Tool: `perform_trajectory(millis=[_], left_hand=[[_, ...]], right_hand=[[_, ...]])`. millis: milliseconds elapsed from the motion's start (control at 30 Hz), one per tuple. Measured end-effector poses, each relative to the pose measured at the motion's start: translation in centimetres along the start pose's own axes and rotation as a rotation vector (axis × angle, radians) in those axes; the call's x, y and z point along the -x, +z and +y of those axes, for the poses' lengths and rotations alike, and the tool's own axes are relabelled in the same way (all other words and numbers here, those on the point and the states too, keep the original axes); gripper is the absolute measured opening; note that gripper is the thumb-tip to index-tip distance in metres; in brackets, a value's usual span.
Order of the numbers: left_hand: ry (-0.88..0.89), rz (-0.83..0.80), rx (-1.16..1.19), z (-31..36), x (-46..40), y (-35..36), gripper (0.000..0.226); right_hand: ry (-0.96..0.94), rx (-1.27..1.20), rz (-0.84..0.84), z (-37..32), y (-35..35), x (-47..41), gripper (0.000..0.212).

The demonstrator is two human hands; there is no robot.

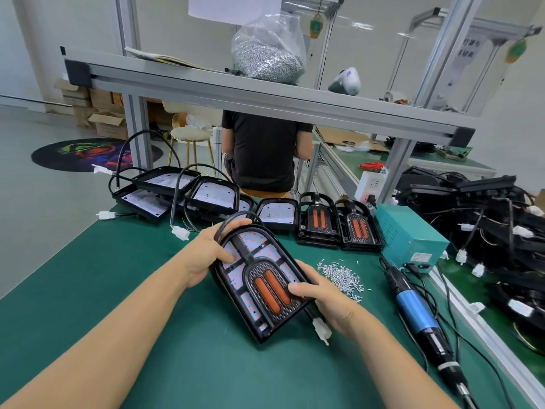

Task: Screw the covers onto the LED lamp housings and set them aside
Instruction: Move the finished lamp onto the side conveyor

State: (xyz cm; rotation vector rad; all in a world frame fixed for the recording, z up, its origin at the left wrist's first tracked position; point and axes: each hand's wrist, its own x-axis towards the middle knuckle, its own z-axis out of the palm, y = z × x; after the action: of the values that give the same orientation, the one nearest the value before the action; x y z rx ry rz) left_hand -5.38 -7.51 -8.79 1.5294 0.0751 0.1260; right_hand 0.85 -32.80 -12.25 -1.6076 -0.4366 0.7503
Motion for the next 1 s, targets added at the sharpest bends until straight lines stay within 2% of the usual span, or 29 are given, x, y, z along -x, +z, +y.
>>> perform_trajectory(millis=[67, 267, 400, 467, 567, 633, 733, 833, 1000], left_hand=[[0.005, 0.007, -0.059, 0.4, -0.3, -0.1, 0.082], [0.024, -0.069, -0.219, 2.5, -1.5, 0.2, 0.082], [0.043, -0.073, -0.242, 2.6, -1.8, 0.8, 0.081], [0.04, 0.031, -0.194, 1.5, -1.8, 0.9, 0.076], [-0.003, 0.22, -0.041, -0.6, -1.4, 1.4, 0.067], [-0.05, 0.289, 0.079, -2.0, -0.8, 2.3, 0.057], [-0.087, 0.273, 0.263, -3.4, 0.9, 4.3, 0.038], [-0.107, 0.241, 0.362, -4.6, 2.7, 6.4, 0.031], [-0.033, 0.196, 0.237, -5.0, 4.6, 8.2, 0.044]], right_hand=[[0.047, 0.027, -0.017, -0.5, 0.2, -0.1, 0.09], [0.121, 0.191, -0.062, -2.2, 0.4, -0.9, 0.03], [0.098, 0.185, -0.05, -1.5, 0.3, -0.5, 0.041], [0.066, 0.141, -0.016, -0.6, 0.3, -0.4, 0.042], [0.014, 0.041, 0.086, 0.2, 0.2, -0.4, 0.035], [0.013, -0.023, 0.147, 0.4, 0.2, -0.4, 0.028], [0.023, -0.088, 0.219, 0.9, 0.4, -0.5, 0.02], [0.02, -0.122, 0.282, 1.1, 0.6, -0.7, 0.023], [0.03, -0.254, 0.359, 0.8, 1.4, -0.7, 0.023]])
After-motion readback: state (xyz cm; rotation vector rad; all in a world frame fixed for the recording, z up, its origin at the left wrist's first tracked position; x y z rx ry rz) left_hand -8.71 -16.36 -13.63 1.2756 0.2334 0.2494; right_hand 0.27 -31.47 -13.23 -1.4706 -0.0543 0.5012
